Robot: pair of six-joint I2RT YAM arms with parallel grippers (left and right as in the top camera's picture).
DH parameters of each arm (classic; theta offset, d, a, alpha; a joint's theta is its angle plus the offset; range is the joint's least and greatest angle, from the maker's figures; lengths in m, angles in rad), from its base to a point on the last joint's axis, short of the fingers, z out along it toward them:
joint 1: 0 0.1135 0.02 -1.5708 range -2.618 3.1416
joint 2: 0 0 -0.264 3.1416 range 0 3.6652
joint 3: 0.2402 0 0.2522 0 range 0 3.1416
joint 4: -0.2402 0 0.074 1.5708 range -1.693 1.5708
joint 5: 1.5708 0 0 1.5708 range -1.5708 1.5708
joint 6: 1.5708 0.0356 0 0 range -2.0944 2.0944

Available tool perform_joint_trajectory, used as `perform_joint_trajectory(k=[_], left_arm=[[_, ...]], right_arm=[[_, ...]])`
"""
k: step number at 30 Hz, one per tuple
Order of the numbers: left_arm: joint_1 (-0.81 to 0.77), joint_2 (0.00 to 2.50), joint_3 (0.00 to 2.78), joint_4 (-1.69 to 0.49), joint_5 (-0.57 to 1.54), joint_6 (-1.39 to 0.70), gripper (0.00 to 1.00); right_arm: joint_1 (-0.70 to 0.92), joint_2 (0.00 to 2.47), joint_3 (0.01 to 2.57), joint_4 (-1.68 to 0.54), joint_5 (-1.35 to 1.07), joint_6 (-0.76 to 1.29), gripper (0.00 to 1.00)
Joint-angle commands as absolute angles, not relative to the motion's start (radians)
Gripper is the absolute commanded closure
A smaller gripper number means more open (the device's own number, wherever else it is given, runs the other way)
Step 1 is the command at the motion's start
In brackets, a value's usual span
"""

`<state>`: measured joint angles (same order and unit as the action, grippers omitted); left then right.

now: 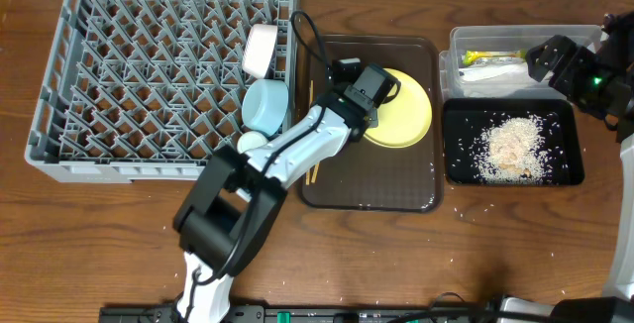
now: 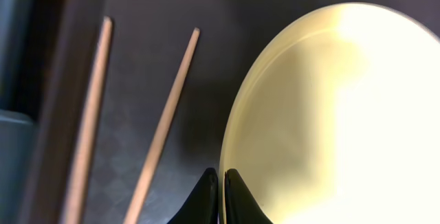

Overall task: Sort waste into correct bins and load items into the dishwasher
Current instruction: 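Slide the yellow plate toward the tray's left edge with the left gripper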

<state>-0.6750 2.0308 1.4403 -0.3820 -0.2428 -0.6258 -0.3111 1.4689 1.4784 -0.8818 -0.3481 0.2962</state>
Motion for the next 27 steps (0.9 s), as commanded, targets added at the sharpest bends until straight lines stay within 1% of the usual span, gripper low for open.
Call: perform_joint_trajectory(k=[1,12,13,14,15,16,17,20,21,23,26,27], left_arm=[[-0.672,1.985,1.433,-0.397,-0.256,-0.557,0.93],[-0.674,1.979,1.431,-0.413,-0.237,-0.577,0.92],[-0.674,1.979,1.43,-0.416,-0.219,-0.594,0.91],[-0.674,1.98,1.43,-0.419,-0.197,-0.609,0.85],[-0.674,1.98,1.43,-0.422,-0.166,-0.627,0.83],[-0.674,1.98,1.43,-0.425,-0.139,-0.644,0.76],[-0.674,1.98,1.429,-0.427,-0.113,-0.661,0.73],[-0.674,1.98,1.428,-0.449,-0.039,-0.72,0.69],[-0.674,1.98,1.428,-0.456,-0.032,-0.741,0.68],[-0.674,1.981,1.421,-0.467,-0.033,-0.794,0.62],[-0.67,1.988,1.399,-0.45,-0.033,-0.828,0.61],[-0.668,1.994,1.394,-0.439,-0.033,-0.829,0.59]], right_arm=[[-0.314,1.464,1.496,-0.883,-0.355,0.302,0.01],[-0.314,1.464,1.496,-0.883,-0.355,0.302,0.01],[-0.314,1.464,1.496,-0.883,-0.355,0.302,0.01],[-0.314,1.464,1.496,-0.883,-0.355,0.302,0.01],[-0.314,1.464,1.496,-0.883,-0.355,0.302,0.01],[-0.314,1.464,1.496,-0.883,-0.355,0.302,0.01],[-0.314,1.464,1.496,-0.883,-0.355,0.302,0.01],[-0.314,1.464,1.496,-0.883,-0.355,0.302,0.01],[-0.314,1.464,1.496,-0.883,-0.355,0.302,0.01],[-0.314,1.464,1.496,-0.883,-0.355,0.302,0.01],[-0.314,1.464,1.496,-0.883,-0.355,0.302,0.01],[-0.314,1.464,1.496,-0.883,-0.355,0.302,0.01]])
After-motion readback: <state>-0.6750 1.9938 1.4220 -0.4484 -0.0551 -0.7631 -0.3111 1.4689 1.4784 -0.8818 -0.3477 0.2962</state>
